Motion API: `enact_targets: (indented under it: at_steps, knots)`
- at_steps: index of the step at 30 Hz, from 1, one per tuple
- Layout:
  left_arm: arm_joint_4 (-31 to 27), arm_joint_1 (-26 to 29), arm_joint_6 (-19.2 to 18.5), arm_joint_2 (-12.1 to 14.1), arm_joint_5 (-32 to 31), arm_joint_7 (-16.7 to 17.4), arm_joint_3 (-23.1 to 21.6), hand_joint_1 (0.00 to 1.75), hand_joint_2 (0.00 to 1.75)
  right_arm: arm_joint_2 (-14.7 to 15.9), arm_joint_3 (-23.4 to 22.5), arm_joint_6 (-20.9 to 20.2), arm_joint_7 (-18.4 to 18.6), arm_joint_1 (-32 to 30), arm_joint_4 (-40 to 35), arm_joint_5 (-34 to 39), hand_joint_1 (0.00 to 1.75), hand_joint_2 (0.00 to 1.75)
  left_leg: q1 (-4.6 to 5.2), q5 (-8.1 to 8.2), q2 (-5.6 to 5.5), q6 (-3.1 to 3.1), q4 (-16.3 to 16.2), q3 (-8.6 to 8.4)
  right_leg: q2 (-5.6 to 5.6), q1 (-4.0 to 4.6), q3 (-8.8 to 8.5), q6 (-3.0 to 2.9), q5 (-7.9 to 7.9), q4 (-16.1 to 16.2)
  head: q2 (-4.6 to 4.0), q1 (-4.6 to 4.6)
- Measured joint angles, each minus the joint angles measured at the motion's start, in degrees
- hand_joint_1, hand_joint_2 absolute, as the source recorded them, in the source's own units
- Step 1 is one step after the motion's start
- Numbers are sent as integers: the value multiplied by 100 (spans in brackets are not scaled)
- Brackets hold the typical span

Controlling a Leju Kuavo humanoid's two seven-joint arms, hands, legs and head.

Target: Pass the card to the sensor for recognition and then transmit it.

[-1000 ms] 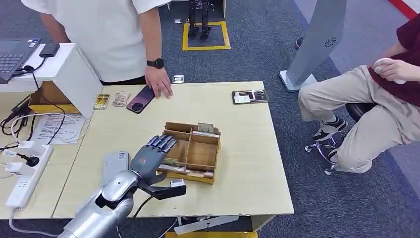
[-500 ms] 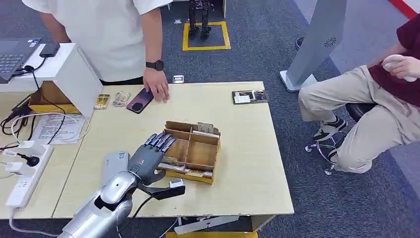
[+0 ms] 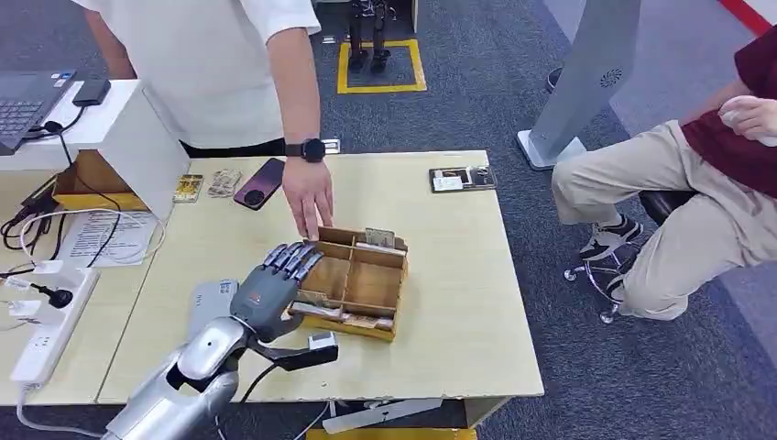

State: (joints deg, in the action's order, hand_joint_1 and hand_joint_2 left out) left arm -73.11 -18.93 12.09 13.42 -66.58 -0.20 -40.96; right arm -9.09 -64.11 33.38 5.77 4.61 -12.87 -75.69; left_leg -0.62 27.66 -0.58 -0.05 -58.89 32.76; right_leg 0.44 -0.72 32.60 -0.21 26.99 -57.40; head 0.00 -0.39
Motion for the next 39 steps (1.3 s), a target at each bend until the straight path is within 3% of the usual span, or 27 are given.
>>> enact_targets:
  at_steps: [14,24,39]
  knots:
    - [-601,167,-210,296,146,-197,0,0,175,2,0,11,-46,0,0,31,0,0,1,0,-1,0,0,0,0,0,0,0,0,0,0,0]
    - [-642,168,-555,414,450,-448,-101,0,175,2,0,13,-48,4,0,26,0,0,0,0,0,0,0,0,0,0,2,0,0,0,0,2]
    - [-642,160,-597,429,457,-459,-238,0,175,2,0,13,-50,4,0,17,0,0,0,0,0,0,0,0,0,0,2,0,0,0,0,0]
